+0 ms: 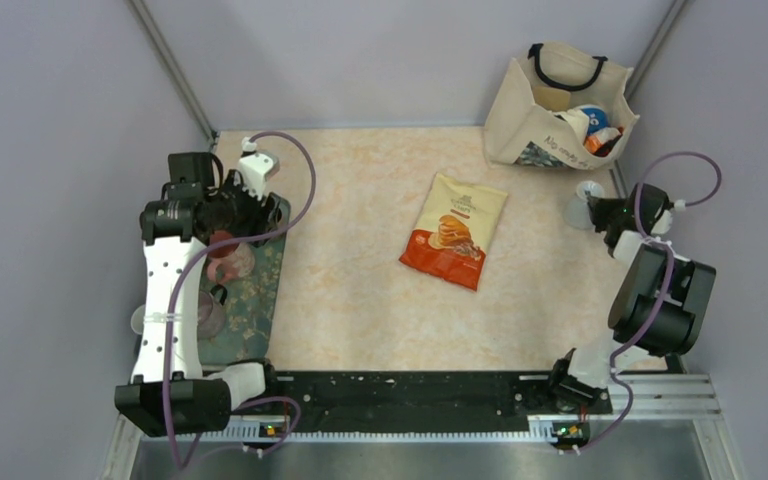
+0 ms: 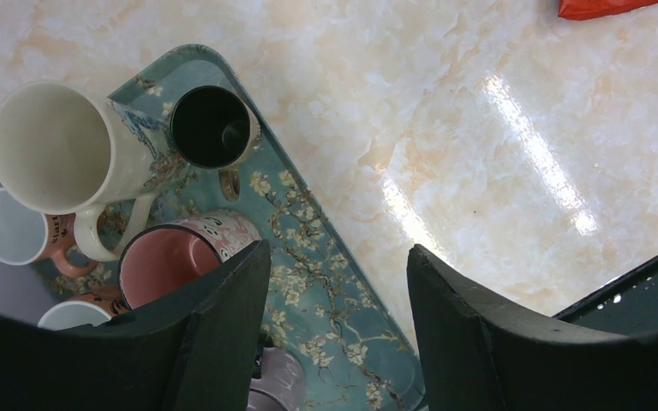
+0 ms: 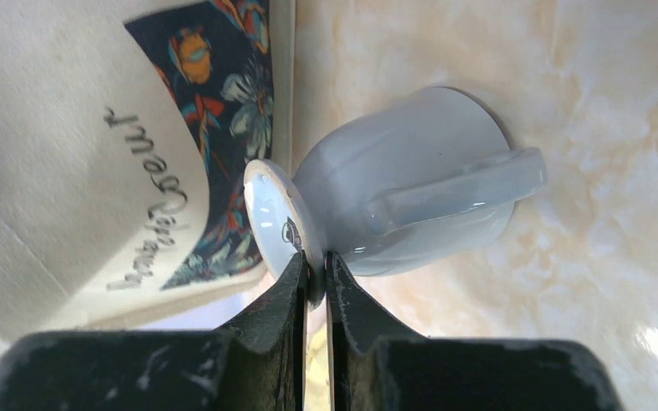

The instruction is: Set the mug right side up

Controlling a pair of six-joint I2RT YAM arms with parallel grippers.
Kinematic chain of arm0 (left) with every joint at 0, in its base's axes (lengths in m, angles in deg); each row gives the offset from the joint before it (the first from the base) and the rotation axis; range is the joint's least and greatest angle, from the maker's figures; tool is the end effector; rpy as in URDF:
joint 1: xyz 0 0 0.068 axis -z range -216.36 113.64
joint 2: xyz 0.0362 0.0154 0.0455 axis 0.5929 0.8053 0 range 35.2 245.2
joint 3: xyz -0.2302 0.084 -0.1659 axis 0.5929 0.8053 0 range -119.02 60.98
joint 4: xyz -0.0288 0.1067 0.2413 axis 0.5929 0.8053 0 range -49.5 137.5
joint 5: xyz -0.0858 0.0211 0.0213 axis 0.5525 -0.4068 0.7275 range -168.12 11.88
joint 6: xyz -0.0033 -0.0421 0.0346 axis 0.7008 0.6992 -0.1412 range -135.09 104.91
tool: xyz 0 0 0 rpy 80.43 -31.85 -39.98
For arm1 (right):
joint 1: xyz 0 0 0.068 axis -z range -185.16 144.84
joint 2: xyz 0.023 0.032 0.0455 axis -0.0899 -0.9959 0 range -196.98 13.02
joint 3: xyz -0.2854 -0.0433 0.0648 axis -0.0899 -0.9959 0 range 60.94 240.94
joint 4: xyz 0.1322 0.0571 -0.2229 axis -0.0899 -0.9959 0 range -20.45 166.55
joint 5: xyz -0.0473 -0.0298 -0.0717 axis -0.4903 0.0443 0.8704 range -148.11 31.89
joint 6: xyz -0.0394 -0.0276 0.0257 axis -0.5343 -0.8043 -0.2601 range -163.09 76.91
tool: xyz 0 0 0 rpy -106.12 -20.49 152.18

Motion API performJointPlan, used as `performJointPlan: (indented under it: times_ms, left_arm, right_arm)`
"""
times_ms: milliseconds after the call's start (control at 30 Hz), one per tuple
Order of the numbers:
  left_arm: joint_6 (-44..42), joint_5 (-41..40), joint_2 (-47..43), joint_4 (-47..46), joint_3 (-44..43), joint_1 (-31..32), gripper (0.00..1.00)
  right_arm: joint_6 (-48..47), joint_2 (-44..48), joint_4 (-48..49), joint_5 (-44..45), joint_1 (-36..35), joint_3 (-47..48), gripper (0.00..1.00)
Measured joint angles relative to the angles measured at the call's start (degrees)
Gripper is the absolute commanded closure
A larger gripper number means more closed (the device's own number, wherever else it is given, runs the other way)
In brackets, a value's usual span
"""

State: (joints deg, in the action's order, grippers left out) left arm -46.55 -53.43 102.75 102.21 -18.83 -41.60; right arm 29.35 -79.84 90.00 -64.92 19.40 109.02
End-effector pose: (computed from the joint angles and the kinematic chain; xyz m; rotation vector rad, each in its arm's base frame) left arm 0.2112 0.0040 0.4095 0.7136 2.2314 -0.2135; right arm 0.3181 -0.1406 0.2107 1.5810 1.4958 0.6144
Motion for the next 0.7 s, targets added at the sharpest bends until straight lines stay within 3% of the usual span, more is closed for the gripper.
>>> performJointPlan:
  times_ms: [300, 633, 700]
  left_arm:
    - [0.0, 1.3, -0.2, 0.0, 0.0, 0.0, 0.35]
    - [0.3, 3.4, -0.2, -0.1, 1.3, 0.0, 0.35]
    - [0.5, 3.8, -0.2, -0.1, 1.4, 0.1, 0.34]
  right_arm:
    - [-1.9, 7.6, -2.9, -6.4, -1.2, -6.2, 1.0]
    - [-3.4, 14.6, -4.3, -12.0, -10.3, -13.3, 1.0]
    - [-3.7, 16.3, -4.7, -13.0, -12.0, -14.9, 0.94]
